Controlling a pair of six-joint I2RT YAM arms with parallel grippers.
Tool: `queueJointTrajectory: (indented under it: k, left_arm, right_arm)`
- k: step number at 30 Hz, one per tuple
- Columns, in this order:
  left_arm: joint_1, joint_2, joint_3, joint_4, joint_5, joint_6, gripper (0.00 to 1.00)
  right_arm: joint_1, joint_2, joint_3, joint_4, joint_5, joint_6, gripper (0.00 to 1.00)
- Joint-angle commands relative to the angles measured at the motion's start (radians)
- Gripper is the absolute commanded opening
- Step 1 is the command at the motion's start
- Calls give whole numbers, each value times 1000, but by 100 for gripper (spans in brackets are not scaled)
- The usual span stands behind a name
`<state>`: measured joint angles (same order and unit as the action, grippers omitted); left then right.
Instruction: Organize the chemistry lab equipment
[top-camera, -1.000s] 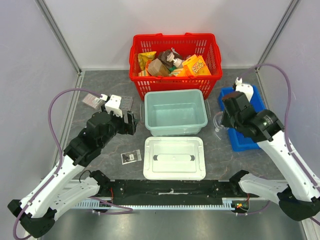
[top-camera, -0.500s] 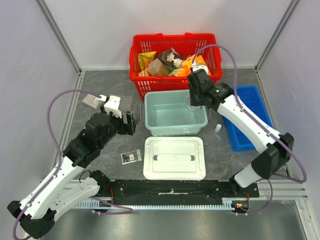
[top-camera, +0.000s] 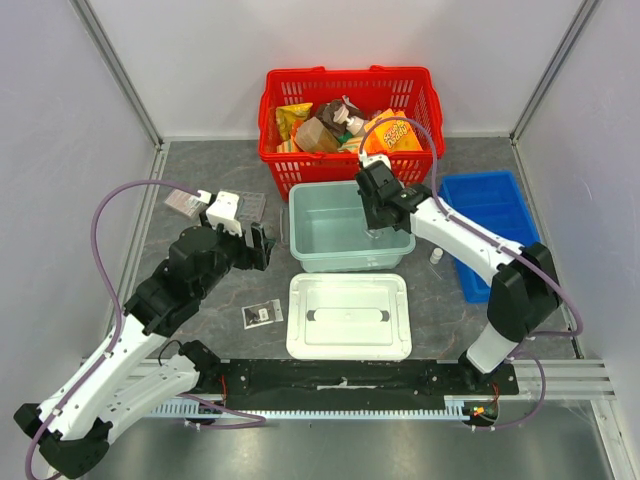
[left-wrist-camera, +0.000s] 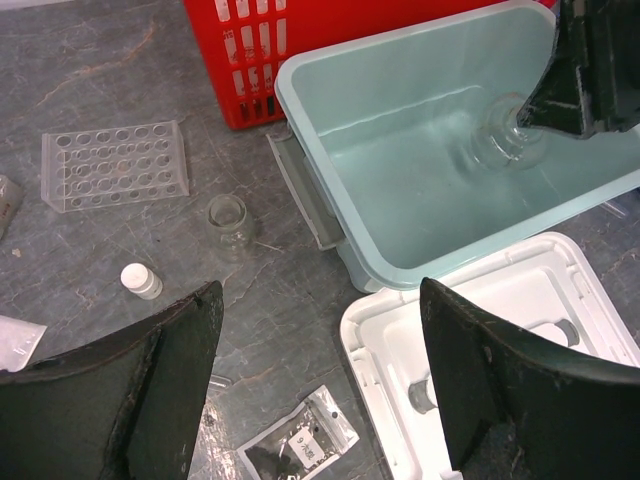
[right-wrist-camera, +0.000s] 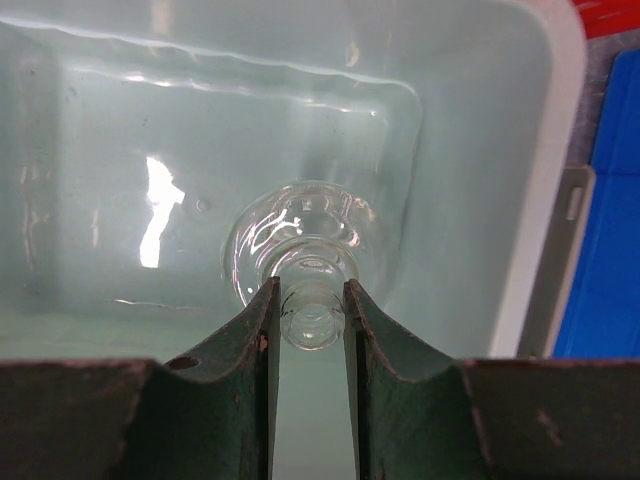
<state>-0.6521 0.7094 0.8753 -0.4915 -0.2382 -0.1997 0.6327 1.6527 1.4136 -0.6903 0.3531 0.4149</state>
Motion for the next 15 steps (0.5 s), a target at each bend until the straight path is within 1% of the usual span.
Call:
queueJointTrajectory:
  k: [1,3,15]
  left_arm:
    - [-3,-13,-12,47,-26,31,85]
    - [-3,-11,-12,48,-27,31,85]
    - [-3,1,-13,48,-41,28,84]
  right_arm:
    - [-1,4,-60,164,6,-22,13]
    - [1,15,-91,204,27,-18,13]
    - [1,78,-163,284,130,-2,15]
